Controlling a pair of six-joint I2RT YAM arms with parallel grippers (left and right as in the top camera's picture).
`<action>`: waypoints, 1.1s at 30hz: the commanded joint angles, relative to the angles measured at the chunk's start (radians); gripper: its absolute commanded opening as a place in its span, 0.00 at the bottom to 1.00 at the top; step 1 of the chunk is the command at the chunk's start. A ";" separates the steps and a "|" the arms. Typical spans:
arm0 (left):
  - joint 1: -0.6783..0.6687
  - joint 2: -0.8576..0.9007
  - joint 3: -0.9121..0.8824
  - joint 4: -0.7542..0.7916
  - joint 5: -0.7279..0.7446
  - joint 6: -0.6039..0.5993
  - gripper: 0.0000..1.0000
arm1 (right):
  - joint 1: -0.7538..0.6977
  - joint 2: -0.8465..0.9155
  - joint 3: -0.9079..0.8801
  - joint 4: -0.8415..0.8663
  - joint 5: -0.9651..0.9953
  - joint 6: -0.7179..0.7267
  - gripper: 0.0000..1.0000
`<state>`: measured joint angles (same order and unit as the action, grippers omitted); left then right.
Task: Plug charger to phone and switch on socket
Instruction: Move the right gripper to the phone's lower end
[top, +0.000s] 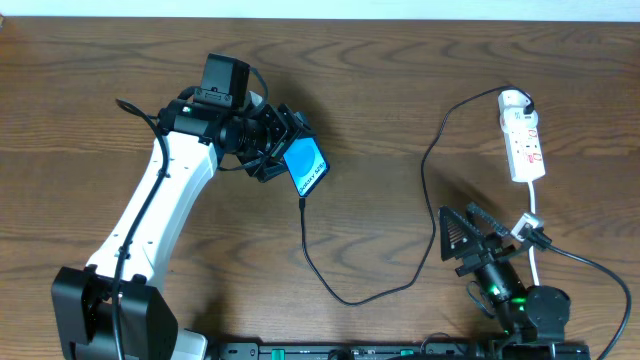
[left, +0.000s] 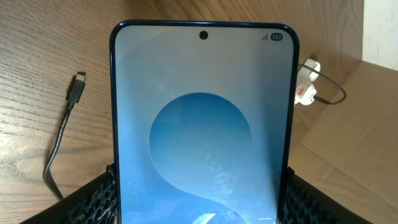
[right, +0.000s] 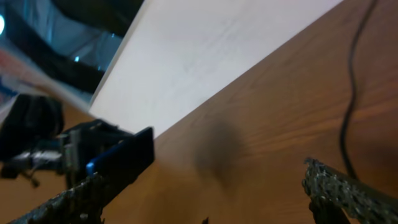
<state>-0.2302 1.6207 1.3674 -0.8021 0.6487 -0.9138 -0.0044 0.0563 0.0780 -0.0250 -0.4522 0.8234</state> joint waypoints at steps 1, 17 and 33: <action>0.005 -0.020 0.004 0.008 0.021 -0.001 0.68 | 0.007 0.073 0.107 -0.021 -0.097 -0.082 0.99; 0.005 -0.020 0.004 0.072 -0.014 -0.001 0.68 | 0.566 0.750 0.533 -0.137 0.170 -0.275 0.99; 0.004 -0.020 0.004 0.080 -0.116 -0.009 0.68 | 0.760 1.123 0.569 0.161 0.260 -0.244 0.90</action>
<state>-0.2302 1.6207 1.3670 -0.7284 0.5533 -0.9169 0.7486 1.1469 0.6250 0.0765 -0.2096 0.5766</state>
